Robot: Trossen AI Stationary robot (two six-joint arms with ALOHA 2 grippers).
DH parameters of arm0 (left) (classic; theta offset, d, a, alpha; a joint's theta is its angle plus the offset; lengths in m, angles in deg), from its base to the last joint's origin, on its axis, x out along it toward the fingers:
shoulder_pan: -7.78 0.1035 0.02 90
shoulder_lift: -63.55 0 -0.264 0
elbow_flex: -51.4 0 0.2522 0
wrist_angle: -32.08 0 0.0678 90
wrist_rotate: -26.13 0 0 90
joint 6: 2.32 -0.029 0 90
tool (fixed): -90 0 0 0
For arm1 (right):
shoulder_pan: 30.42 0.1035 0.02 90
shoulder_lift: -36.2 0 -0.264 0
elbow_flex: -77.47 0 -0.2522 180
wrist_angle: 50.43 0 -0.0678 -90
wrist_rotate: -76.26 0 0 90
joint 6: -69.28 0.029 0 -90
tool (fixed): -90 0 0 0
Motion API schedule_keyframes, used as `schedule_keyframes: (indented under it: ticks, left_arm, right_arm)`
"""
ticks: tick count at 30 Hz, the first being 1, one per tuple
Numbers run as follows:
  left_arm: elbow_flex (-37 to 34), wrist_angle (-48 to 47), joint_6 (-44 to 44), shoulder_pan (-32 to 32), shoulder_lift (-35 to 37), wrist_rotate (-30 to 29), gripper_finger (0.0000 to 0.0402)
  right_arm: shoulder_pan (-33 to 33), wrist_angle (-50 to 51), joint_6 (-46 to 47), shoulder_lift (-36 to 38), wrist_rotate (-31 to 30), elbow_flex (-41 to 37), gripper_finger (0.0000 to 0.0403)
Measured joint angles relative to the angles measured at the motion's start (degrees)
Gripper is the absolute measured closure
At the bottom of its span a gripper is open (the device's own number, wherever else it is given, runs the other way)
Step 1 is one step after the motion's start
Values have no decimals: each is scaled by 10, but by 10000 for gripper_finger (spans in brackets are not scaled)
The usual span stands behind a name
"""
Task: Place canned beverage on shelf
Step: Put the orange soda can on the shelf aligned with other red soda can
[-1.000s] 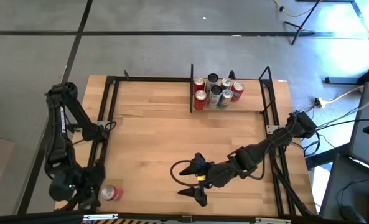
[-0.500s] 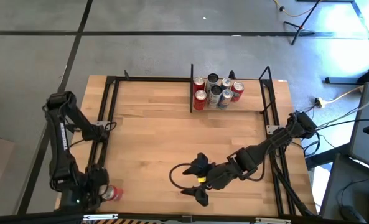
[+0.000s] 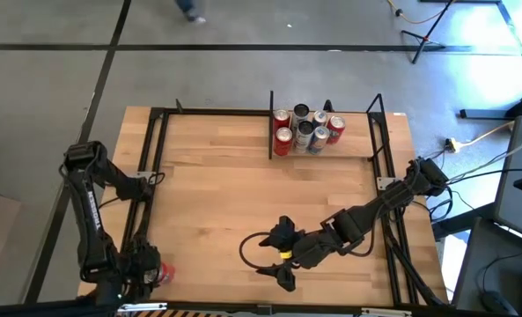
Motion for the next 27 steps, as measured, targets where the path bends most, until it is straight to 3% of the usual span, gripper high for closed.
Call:
schedule_keyframes:
  ticks: [4,10,15,19,27]
  left_arm:
    - [0,2,1,17,-6,2,43]
    - [0,22,-17,47,5,13,127]
    - [0,33,-48,74,42,5,129]
    - [0,34,-126,134,46,2,129]
    - [0,114,-372,321,41,18,129]
  right_arm:
    - [-4,-5,1,0,3,0,56]
    - [-4,0,-18,0,-1,0,56]
    - [-4,8,-39,0,-14,0,56]
    - [-3,27,-47,0,-29,0,56]
    - [-3,69,-46,0,-41,0,56]
